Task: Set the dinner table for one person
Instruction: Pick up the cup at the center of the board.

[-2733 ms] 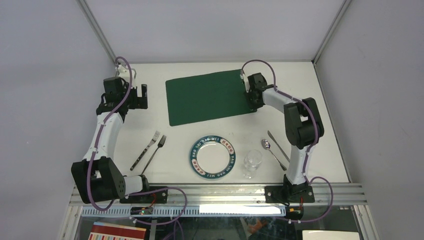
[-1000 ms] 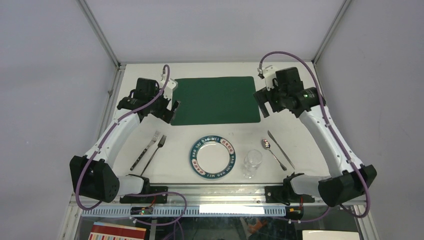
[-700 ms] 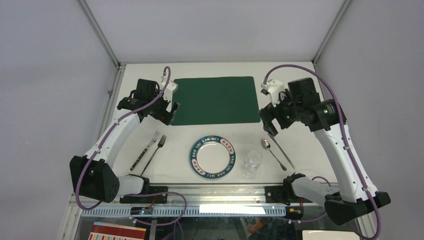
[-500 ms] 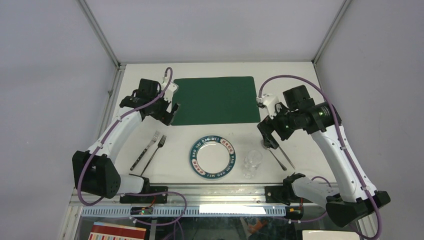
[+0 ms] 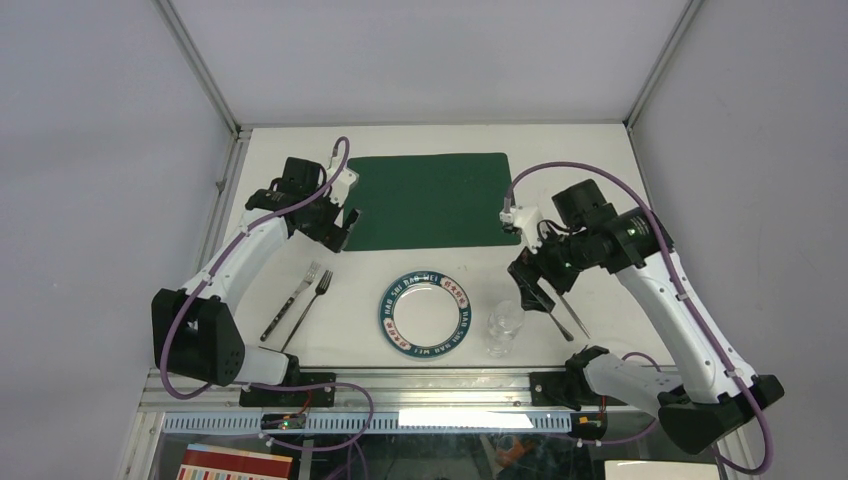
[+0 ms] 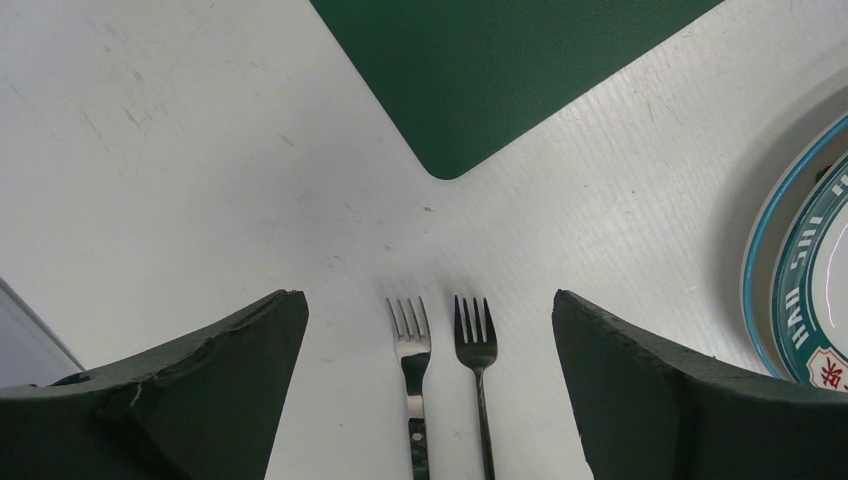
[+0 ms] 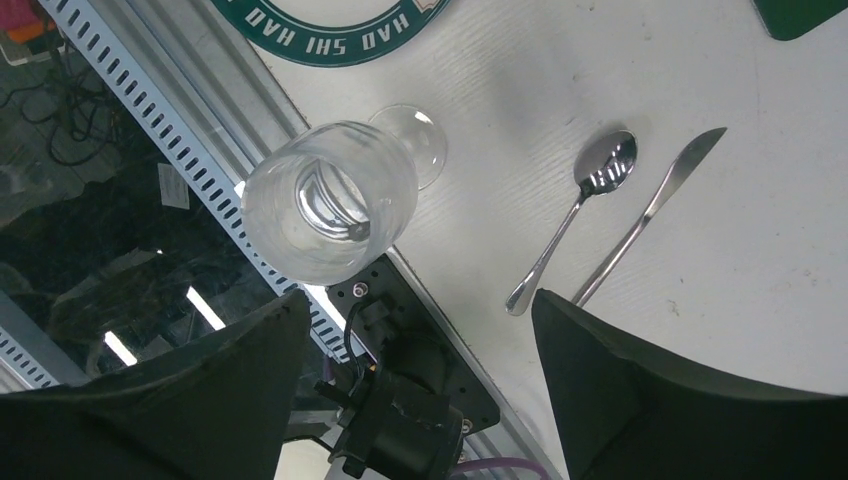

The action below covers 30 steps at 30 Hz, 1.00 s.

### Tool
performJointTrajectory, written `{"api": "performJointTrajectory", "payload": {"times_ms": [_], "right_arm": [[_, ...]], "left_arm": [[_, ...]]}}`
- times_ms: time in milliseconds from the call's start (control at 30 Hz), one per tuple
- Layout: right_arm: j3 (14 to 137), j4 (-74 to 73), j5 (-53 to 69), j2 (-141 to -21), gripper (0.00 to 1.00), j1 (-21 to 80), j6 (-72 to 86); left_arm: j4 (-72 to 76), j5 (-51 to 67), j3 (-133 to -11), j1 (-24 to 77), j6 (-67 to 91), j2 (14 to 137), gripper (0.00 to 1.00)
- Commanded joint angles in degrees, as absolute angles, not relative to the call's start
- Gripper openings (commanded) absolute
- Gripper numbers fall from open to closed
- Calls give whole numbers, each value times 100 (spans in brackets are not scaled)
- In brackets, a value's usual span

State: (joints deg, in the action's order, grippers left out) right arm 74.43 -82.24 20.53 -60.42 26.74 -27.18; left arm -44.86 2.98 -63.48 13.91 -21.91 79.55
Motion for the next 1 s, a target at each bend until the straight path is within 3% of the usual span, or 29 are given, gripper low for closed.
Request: {"api": "performJointTrajectory", "payload": {"times_ms": [0, 567, 700, 867, 967], "right_arm": [[7418, -8126, 2114, -6151, 85, 2843, -2661], [7016, -7637, 1900, -6618, 75, 3136, -2420], [6957, -7618, 1854, -6685, 57, 3228, -2368], [6901, -7620, 1848, -6746, 44, 3331, -2347], [6899, -7588, 1736, -6767, 21, 3381, -2313]], "left_arm": [[-4377, 269, -6503, 1424, -2206, 7849, 99], [-4358, 333, -6300, 1464, -2206, 7693, 99], [-4320, 383, -6269, 1469, -2189, 7727, 99], [-4265, 414, -6218, 1468, -2159, 7747, 99], [-4254, 405, -6182, 1466, -2160, 7735, 99]]}}
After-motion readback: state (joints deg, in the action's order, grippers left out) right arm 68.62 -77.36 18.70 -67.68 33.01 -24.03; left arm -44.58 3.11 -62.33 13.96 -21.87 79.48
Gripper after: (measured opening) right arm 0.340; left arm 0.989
